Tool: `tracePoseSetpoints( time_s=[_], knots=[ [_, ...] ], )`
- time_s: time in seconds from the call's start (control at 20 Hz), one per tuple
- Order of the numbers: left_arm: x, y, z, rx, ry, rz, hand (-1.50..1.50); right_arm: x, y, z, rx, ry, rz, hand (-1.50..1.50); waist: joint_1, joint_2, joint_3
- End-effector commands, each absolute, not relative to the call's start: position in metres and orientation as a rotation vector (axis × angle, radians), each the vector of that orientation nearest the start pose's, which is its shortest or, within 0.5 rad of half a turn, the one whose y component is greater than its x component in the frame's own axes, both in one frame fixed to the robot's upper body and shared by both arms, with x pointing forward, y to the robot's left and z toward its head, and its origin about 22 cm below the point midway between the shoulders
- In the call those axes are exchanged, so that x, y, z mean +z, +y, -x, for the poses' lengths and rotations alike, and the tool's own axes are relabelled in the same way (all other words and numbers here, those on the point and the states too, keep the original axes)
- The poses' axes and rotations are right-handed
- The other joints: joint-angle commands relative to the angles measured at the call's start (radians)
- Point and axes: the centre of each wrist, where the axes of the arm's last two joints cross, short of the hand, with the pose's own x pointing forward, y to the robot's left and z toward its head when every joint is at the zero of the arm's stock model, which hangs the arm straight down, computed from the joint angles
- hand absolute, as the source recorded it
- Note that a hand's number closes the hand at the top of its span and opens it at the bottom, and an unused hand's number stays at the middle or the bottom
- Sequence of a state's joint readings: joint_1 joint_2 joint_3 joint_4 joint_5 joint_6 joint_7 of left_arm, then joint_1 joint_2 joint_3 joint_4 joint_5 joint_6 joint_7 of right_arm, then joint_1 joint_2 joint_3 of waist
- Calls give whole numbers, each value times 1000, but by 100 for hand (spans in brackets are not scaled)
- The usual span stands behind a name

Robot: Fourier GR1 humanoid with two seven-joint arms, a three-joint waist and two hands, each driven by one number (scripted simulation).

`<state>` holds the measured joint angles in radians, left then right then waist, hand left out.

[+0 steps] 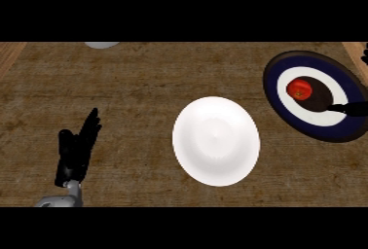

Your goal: Pick the tomato from the plate and place it in the plate

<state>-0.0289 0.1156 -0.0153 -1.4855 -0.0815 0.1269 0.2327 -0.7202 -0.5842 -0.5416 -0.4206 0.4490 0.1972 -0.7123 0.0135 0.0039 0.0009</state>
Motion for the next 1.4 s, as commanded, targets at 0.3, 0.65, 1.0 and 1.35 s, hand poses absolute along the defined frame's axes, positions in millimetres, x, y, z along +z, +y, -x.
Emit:
tracePoseSetpoints(
  time_s=[0.3,0.65,1.0,1.35],
  knots=[
    [5,229,-256,-24,-1292,-236,0,26,-456,-341,365,-1747,600,-150,6,3,1],
    [-12,258,-247,-50,-1305,-231,0,49,-486,-332,326,-1717,638,-150,10,5,1],
    [-10,254,-256,-45,-1295,-237,0,38,-518,-295,301,-1723,701,-150,10,8,2],
    [-14,248,-239,-57,-1298,-216,0,41,-528,-286,239,-1750,724,-150,23,11,4]
  ],
)
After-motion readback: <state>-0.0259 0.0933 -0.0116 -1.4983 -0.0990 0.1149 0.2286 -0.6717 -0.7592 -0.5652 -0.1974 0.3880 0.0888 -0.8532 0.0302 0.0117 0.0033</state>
